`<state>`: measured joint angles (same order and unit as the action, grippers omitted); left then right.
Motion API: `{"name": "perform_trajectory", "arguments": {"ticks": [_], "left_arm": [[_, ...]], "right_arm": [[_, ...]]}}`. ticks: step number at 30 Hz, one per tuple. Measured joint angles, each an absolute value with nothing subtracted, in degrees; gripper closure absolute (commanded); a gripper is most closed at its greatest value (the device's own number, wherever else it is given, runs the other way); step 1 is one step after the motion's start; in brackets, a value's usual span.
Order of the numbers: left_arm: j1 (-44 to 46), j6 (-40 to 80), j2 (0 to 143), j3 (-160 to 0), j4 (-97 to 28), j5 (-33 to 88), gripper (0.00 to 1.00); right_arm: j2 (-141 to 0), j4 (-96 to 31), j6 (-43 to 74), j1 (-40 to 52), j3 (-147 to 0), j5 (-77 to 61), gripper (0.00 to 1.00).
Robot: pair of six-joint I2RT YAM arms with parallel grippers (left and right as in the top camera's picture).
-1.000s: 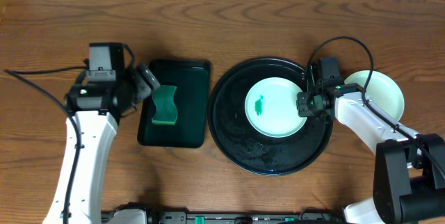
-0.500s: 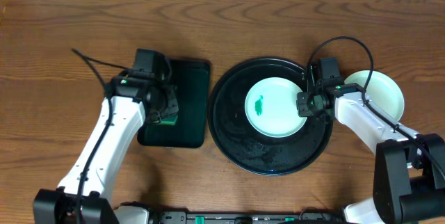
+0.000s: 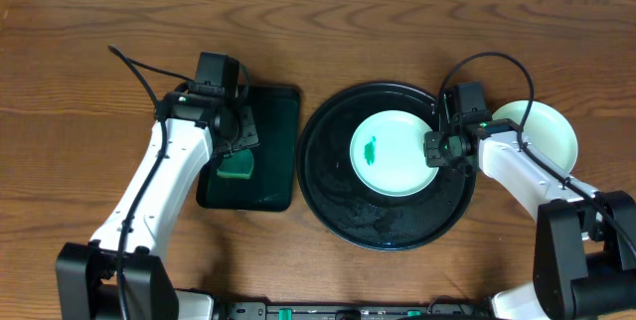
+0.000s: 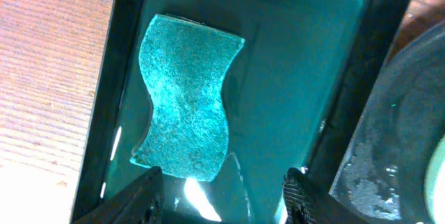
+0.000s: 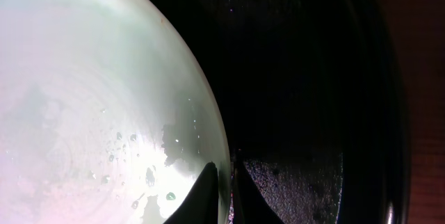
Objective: Clean dirty plates on tray and stack at the side
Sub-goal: 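Move the left gripper right and down onto the green sponge, then close the left gripper on the green sponge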
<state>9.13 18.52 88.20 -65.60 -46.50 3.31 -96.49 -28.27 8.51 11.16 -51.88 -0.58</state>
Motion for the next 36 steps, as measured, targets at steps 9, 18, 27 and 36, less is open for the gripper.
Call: {"name": "perform_trajectory", "arguments": {"ticks": [9, 18, 27, 36], "left_arm": [[9.1, 18.1, 88.4, -65.6, -46.1, 2.6, 0.49], [9.1, 17.9, 91.5, -65.1, -44.6, 2.6, 0.27], [9.1, 18.0, 96.1, -65.1, -41.5, 1.5, 0.49], [5.9, 18.4, 100.6, -65.1, -41.3, 1.3, 0.49]], "right_arm": [[-96.5, -28.3, 8.5, 11.2, -51.9, -0.6, 0.90], [-96.5, -28.3, 8.5, 11.2, -51.9, -0.6, 0.87], [-96.5, -28.3, 8.5, 11.2, -51.9, -0.6, 0.87], [-96.5, -28.3, 8.5, 11.2, -51.9, -0.6, 0.86]]}}
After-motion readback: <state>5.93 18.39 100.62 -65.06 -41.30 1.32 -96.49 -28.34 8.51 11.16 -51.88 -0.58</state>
